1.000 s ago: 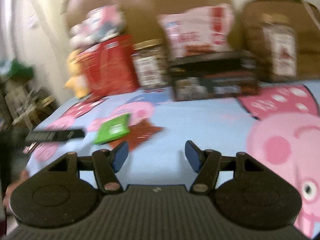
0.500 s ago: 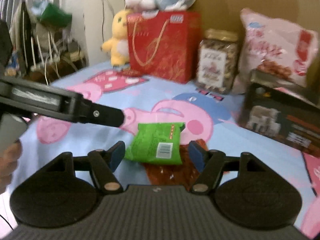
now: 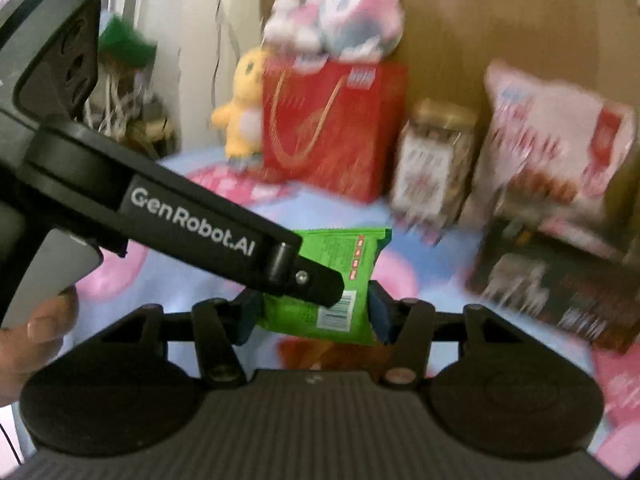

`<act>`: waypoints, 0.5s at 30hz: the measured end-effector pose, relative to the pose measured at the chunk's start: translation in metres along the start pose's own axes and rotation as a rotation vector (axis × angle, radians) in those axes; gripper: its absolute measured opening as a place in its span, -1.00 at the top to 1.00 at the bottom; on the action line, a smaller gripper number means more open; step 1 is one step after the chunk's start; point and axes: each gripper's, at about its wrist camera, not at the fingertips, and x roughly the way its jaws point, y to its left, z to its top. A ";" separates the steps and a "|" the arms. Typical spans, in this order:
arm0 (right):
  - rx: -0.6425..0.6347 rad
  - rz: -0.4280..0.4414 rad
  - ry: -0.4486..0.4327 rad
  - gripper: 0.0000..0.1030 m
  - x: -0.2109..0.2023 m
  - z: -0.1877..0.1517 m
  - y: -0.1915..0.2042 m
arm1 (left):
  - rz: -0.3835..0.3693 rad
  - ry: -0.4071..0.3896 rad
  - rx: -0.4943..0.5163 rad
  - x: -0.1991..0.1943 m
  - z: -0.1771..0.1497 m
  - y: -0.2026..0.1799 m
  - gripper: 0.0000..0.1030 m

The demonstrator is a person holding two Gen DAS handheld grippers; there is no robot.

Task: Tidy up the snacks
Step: 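Carry the green packet into the black box and open the left tool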

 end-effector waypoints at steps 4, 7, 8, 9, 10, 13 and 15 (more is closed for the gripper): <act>0.028 -0.081 -0.061 -0.13 -0.004 0.021 -0.042 | -0.039 -0.019 0.073 0.037 0.043 -0.034 0.10; 0.089 -0.130 -0.058 -0.14 0.006 0.034 -0.084 | -0.063 0.004 0.098 0.077 0.069 -0.051 0.04; 0.127 -0.135 -0.048 -0.14 0.011 0.037 -0.100 | -0.062 0.019 0.104 0.092 0.075 -0.055 0.04; 0.169 -0.138 -0.035 -0.14 0.018 0.038 -0.115 | -0.059 0.035 0.105 0.104 0.079 -0.059 0.04; 0.206 -0.141 -0.020 -0.14 0.025 0.039 -0.128 | -0.056 0.054 0.108 0.117 0.083 -0.062 0.03; 0.255 -0.167 0.004 -0.15 0.045 0.038 -0.151 | -0.010 0.075 0.137 0.144 0.088 -0.070 -0.13; 0.245 -0.169 0.014 -0.17 0.052 0.034 -0.155 | 0.023 0.075 0.155 0.150 0.087 -0.072 -0.20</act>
